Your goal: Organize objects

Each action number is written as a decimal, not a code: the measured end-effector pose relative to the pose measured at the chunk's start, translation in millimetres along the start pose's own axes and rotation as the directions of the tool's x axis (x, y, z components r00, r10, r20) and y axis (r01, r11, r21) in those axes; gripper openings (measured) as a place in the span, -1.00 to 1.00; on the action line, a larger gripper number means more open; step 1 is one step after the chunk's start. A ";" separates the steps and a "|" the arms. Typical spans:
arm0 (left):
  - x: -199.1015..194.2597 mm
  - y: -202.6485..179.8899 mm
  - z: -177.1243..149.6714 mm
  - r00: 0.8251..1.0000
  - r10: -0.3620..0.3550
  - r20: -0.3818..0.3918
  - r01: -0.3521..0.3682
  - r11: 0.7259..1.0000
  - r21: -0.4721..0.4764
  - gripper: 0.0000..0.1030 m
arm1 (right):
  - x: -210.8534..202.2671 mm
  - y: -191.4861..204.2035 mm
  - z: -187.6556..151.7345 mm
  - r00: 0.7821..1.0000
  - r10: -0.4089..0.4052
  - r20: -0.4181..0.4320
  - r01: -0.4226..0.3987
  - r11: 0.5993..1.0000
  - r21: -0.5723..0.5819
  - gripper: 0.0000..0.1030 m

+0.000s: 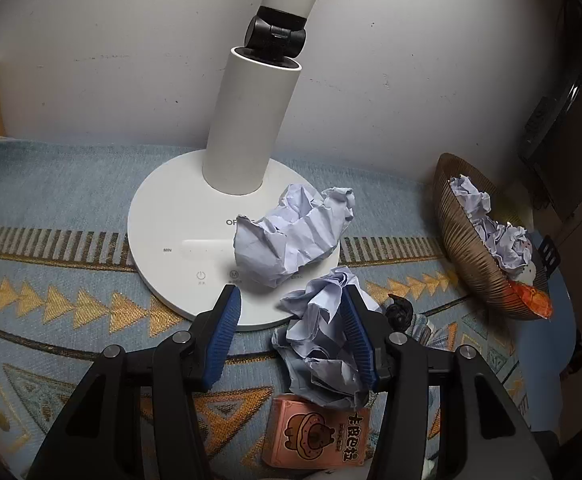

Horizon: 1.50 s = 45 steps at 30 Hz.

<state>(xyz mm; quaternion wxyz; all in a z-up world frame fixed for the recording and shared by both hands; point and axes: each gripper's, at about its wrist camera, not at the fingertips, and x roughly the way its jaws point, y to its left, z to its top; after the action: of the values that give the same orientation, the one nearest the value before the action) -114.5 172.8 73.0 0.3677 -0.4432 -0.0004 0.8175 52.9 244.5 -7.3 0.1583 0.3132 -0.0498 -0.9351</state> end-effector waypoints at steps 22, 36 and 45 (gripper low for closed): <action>-14.9 -9.4 -3.0 0.961 -0.276 -0.024 0.275 0.961 -0.032 -0.83 | -13.0 -64.4 -4.3 0.995 0.093 -0.041 -0.076 0.949 0.307 -0.31; -65.2 12.8 12.7 0.930 -0.341 0.138 0.352 0.934 -0.061 -0.83 | -122.9 -117.7 11.2 0.921 0.068 0.384 -0.246 0.865 0.438 -0.31; -78.7 -15.8 17.7 0.914 -0.369 0.167 0.371 0.928 0.018 -0.83 | -176.4 -171.8 0.4 0.844 -0.098 0.528 -0.263 0.782 0.565 -0.31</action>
<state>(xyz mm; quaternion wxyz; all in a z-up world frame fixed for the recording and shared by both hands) -91.3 142.8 145.9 0.5112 -0.3676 -0.1208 0.7674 140.1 464.6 60.5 0.0693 0.0744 -0.4088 -0.9069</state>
